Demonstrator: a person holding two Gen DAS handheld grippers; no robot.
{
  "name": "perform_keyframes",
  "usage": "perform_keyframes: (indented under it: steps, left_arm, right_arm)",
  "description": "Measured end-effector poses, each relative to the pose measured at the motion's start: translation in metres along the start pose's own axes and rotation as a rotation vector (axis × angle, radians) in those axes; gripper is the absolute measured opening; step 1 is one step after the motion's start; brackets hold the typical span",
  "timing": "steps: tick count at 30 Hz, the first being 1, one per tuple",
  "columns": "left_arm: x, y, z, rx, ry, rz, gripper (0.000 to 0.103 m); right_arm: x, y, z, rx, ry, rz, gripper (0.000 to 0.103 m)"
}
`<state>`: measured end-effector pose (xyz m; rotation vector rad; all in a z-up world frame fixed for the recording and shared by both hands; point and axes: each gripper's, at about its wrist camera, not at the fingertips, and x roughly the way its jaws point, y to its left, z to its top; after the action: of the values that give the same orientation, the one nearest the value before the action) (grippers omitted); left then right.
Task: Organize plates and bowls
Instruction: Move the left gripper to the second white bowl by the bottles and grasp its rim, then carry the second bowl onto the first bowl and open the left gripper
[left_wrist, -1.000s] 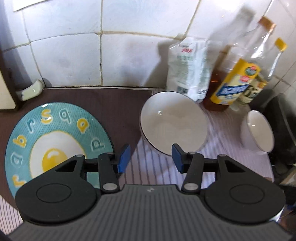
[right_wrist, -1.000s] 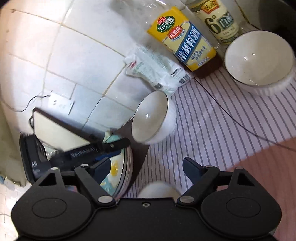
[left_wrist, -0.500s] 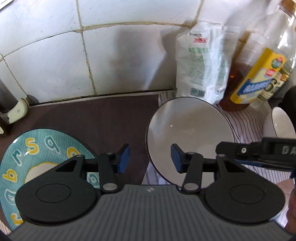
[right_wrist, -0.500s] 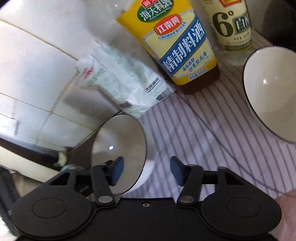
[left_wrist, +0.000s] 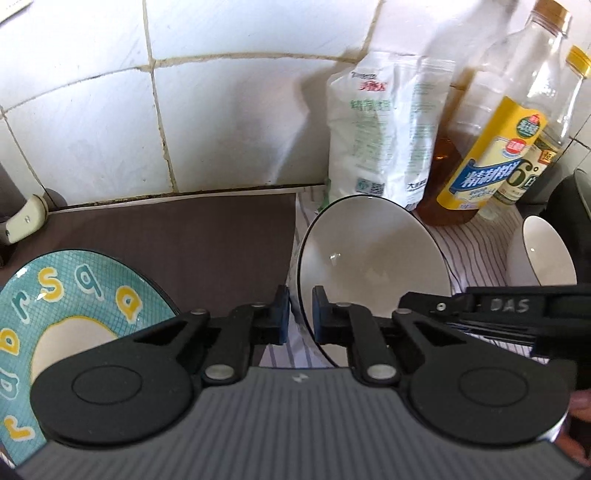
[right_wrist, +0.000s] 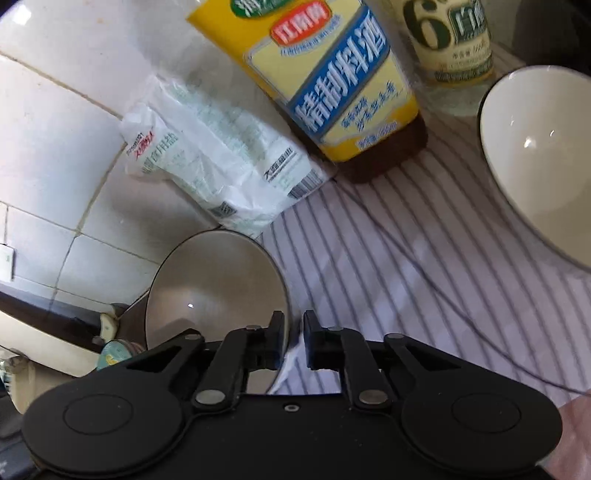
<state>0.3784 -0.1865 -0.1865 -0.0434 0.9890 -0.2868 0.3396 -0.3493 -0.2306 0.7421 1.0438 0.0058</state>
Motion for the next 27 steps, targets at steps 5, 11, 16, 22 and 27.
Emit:
perform_keyframes:
  steps: [5, 11, 16, 22, 27]
  left_arm:
    - [-0.025, -0.009, 0.001, 0.026, -0.018, 0.016, 0.011]
    - [-0.064, -0.021, -0.004, 0.047, -0.010, -0.006, 0.011]
    - [-0.102, -0.028, -0.020, 0.079, -0.040, -0.060, 0.012]
    - [-0.143, -0.030, -0.040, 0.115, -0.051, -0.063, 0.012]
    - [-0.155, -0.034, -0.057, 0.124, -0.010, -0.070, 0.012]
  right_arm:
    - [-0.013, 0.005, -0.007, -0.022, -0.029, -0.001, 0.014]
    - [-0.053, 0.008, -0.020, -0.010, -0.073, 0.056, 0.014]
    - [-0.097, 0.007, -0.042, -0.022, -0.136, 0.090, 0.015]
    - [-0.133, 0.009, -0.070, -0.034, -0.189, 0.106, 0.015]
    - [-0.153, 0.007, -0.095, -0.057, -0.211, 0.095, 0.015]
